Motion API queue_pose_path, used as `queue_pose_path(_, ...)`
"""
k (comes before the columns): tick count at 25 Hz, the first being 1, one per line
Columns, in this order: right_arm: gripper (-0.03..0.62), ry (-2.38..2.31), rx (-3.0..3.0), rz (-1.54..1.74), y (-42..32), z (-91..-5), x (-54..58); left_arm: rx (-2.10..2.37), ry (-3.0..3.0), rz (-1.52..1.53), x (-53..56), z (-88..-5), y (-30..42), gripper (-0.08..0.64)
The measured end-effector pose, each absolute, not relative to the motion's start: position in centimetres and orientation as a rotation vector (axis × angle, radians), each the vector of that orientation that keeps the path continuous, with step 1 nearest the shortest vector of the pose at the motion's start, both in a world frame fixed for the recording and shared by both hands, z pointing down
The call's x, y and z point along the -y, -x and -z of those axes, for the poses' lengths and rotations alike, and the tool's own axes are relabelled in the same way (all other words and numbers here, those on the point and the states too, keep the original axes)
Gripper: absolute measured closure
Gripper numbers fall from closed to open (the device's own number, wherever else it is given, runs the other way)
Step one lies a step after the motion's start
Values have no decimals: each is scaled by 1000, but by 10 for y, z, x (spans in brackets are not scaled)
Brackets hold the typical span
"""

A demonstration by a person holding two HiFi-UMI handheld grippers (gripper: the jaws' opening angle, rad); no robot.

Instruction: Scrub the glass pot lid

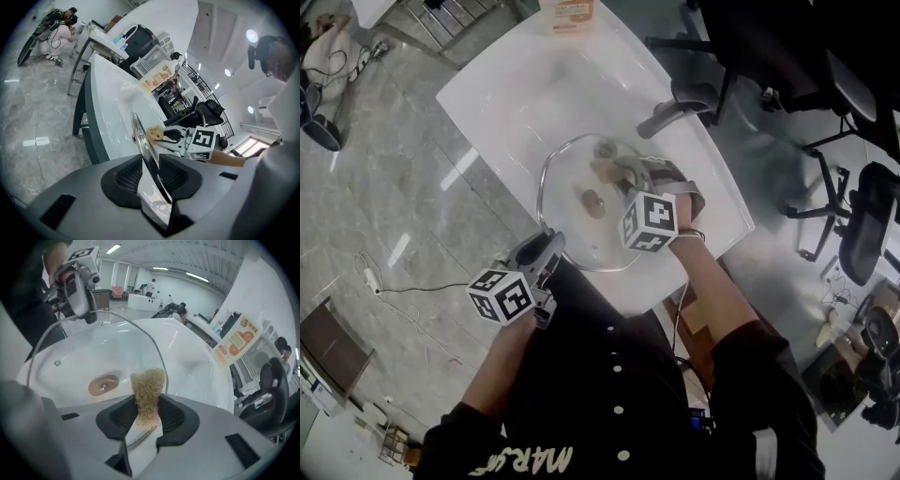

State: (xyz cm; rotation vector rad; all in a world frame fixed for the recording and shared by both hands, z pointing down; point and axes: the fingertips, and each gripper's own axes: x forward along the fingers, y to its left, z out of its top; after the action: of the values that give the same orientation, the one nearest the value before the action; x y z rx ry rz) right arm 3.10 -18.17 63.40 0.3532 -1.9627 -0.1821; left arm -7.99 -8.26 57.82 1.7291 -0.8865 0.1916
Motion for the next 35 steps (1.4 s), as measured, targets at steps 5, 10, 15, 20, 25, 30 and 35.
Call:
queue_pose_path(5, 448, -478, 1948, 340, -17, -644, 216, 871, -1724, -170, 84, -579, 78, 433)
queue_pose_path(10, 448, -531, 1930, 439, -10, -651, 227, 852, -1737, -163, 86, -579, 79, 433)
queue_pose_path(15, 448, -549, 1922, 466, -6, -656, 227, 846, -1737, -160, 88, -580, 80, 428)
queue_pose_path(20, 448, -496, 1920, 489, -2, -661, 216, 845, -1747, -165, 87, -580, 79, 425)
queue_pose_path(25, 448, -441, 1919, 484, 1, -664, 208, 845, -1744, -158, 88, -581, 81, 423)
queue_pose_path(30, 448, -355, 1907, 479, -1, -665, 191, 853, -1745, -160, 88, -580, 81, 422)
queue_pose_path(35, 448, -256, 1903, 466, -4, -665, 170, 859, -1748, -166, 87, -582, 82, 422)
